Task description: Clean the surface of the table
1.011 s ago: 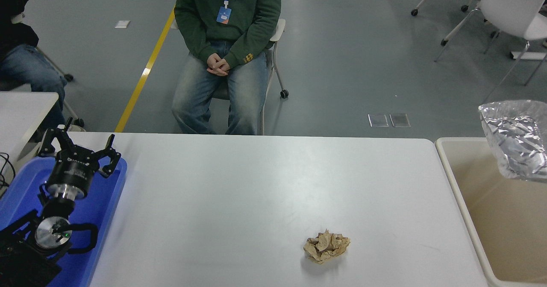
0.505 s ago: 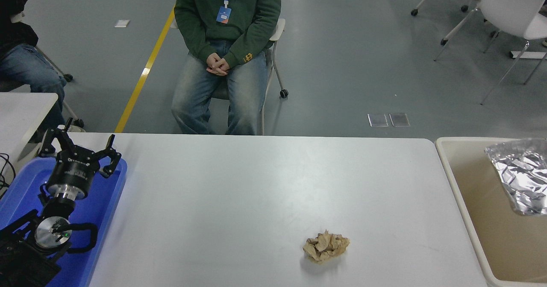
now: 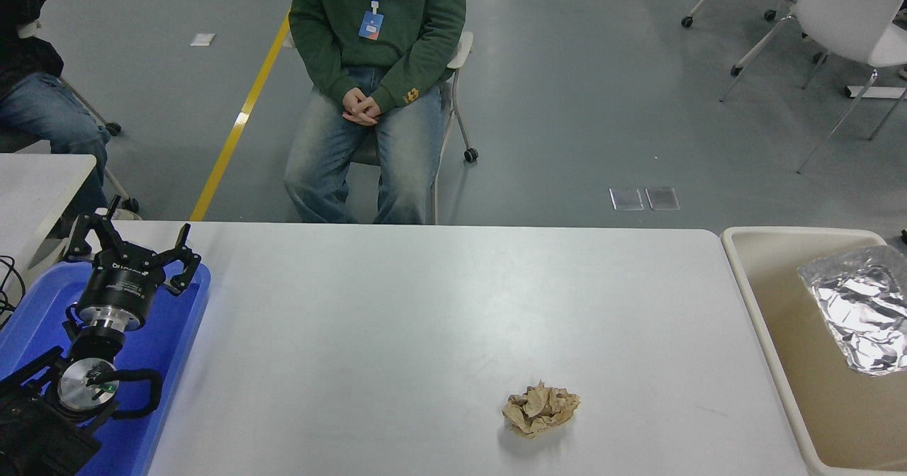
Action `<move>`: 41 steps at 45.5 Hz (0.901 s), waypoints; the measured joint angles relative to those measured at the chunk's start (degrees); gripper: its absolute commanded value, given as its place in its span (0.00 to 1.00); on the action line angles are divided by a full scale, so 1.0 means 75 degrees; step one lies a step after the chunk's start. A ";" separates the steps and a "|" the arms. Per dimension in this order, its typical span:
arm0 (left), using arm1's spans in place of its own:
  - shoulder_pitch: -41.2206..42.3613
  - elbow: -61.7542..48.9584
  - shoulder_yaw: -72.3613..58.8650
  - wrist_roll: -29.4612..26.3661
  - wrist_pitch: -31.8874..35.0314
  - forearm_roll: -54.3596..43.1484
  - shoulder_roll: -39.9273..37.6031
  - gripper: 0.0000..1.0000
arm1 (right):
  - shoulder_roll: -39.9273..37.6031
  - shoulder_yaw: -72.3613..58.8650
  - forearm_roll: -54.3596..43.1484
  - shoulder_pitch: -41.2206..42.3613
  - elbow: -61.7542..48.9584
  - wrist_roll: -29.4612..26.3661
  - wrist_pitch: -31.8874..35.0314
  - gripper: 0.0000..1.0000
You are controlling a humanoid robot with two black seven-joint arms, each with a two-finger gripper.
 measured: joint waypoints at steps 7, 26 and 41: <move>0.0000 0.0000 0.0000 0.0000 0.0000 0.0000 0.0000 1.00 | 0.0332 -0.0027 0.0063 -0.0145 -0.0173 -0.0438 0.0072 0.00; 0.0000 0.0000 0.0000 0.0000 -0.0001 0.0000 0.0000 1.00 | 0.0682 -0.0045 0.0640 -0.0260 -0.0325 -0.1211 0.0398 0.00; 0.0000 0.0000 0.0000 0.0000 -0.0001 0.0000 0.0000 1.00 | 0.0734 -0.0079 0.0763 -0.0321 -0.0336 -0.1353 0.0431 0.00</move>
